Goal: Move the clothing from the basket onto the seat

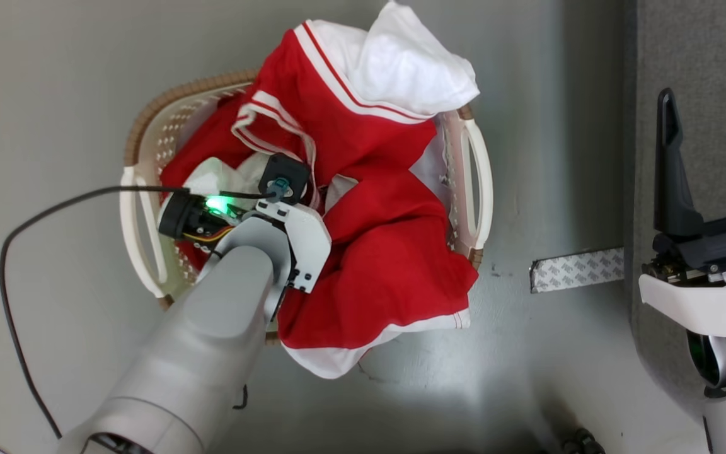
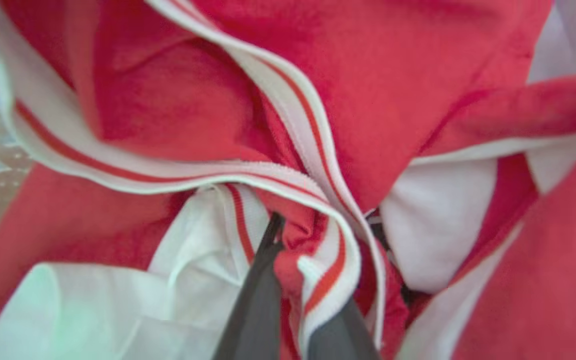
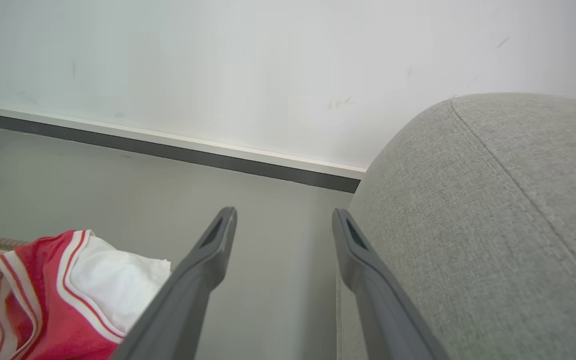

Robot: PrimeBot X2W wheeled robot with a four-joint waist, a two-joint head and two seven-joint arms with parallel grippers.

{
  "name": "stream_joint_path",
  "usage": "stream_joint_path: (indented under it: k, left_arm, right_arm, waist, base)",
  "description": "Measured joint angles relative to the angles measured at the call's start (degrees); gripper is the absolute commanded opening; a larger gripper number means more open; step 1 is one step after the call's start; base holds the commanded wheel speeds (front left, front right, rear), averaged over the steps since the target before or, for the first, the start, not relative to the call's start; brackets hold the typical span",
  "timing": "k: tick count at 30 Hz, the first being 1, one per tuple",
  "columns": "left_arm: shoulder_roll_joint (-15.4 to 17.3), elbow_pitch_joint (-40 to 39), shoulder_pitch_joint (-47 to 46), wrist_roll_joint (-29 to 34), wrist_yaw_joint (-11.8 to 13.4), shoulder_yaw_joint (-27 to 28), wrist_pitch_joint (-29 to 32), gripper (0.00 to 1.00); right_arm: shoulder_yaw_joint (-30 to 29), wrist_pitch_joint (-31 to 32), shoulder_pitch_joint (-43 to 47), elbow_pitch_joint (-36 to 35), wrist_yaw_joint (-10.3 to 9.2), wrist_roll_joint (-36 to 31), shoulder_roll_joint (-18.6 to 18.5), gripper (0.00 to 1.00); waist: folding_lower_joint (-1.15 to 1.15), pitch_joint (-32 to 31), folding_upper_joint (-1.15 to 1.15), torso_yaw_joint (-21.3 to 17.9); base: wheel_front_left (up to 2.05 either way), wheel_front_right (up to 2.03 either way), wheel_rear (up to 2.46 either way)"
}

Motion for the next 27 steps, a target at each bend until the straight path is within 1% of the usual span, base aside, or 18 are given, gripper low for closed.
stream_joint_path:
  k: [2, 6, 10, 12, 14, 18, 19, 22, 24, 27]
  left_arm:
    - [0.0, -0.2, 0.2, -1.2, -0.1, -0.2, -0.8, 0.00]
    - [0.0, -1.6, 2.5, -5.6, 0.2, 0.5, -4.1, 0.00]
    - [0.0, -4.1, 6.4, -10.7, 0.2, 1.1, -7.1, 0.00]
    - [0.1, -5.4, 8.2, -11.9, 0.3, 0.7, -8.0, 0.00]
    - [0.1, -6.7, 10.3, -14.0, -0.1, 0.3, -8.7, 0.00]
    - [0.1, -9.4, 14.6, -15.8, -0.1, -0.5, -9.5, 0.00]
    - [0.1, -11.0, 15.8, -16.7, -0.1, -0.5, -9.9, 0.00]
    - [0.2, -13.6, 17.4, -17.1, 0.3, -0.4, -10.2, 0.00]
    - [0.7, -15.8, 18.3, -17.3, 0.4, -0.4, -10.3, 0.00]
    - [2.3, -20.2, 19.5, -17.7, 1.0, -0.2, -9.3, 0.00]
  right_arm:
    - [-0.1, 0.0, 0.3, 0.4, 0.00, 0.0, 0.3, 1.00]
    - [-0.5, 0.0, 0.9, 1.2, 0.00, 0.1, 0.5, 1.00]
    - [-0.5, 0.0, 2.7, 2.9, 0.00, 0.1, 0.7, 1.00]
    - [-0.5, 0.0, 3.7, 3.7, 0.00, 0.2, 0.8, 1.00]
    - [-0.5, 0.0, 5.0, 4.7, 0.00, 0.2, 1.1, 1.00]
    - [-0.7, 0.0, 9.3, 6.4, 0.00, 0.2, 1.6, 1.00]
    - [-0.8, 0.0, 11.3, 6.9, 0.00, 0.2, 2.0, 1.00]
    - [-0.8, 0.0, 14.2, 8.0, 0.00, 0.0, 2.3, 1.00]
    - [-0.7, 0.0, 16.0, 8.4, 0.00, 0.0, 2.5, 1.00]
    - [-0.4, 0.0, 18.5, 9.1, 0.00, -0.1, 2.7, 1.00]
  waist:
    - [0.00, -0.8, 0.00, 0.1]
    - [-0.01, -3.5, 0.00, 0.8]
    - [-0.01, -8.0, 0.00, 1.7]
    - [-0.01, -10.6, 0.00, 2.3]
    - [-0.01, -13.6, 0.00, 2.9]
    - [-0.02, -20.4, 0.00, 4.1]
    - [-0.02, -23.8, 0.00, 4.8]
    - [-0.03, -29.0, 0.00, 5.7]
    - [-0.03, -32.3, 0.00, 6.3]
    - [-0.03, -37.0, 0.00, 7.1]
  base:
    - [0.00, 0.00, 0.00]
    - [0.00, 0.00, 0.00]
    - [0.00, 0.00, 0.00]
    - [0.00, 0.00, 0.00]
    - [0.00, 0.00, 0.00]
    - [0.00, 0.00, 0.00]
    - [0.00, 0.00, 0.00]
    - [0.00, 0.00, 0.00]
    - [0.00, 0.00, 0.00]
    - [0.00, 0.00, 0.00]
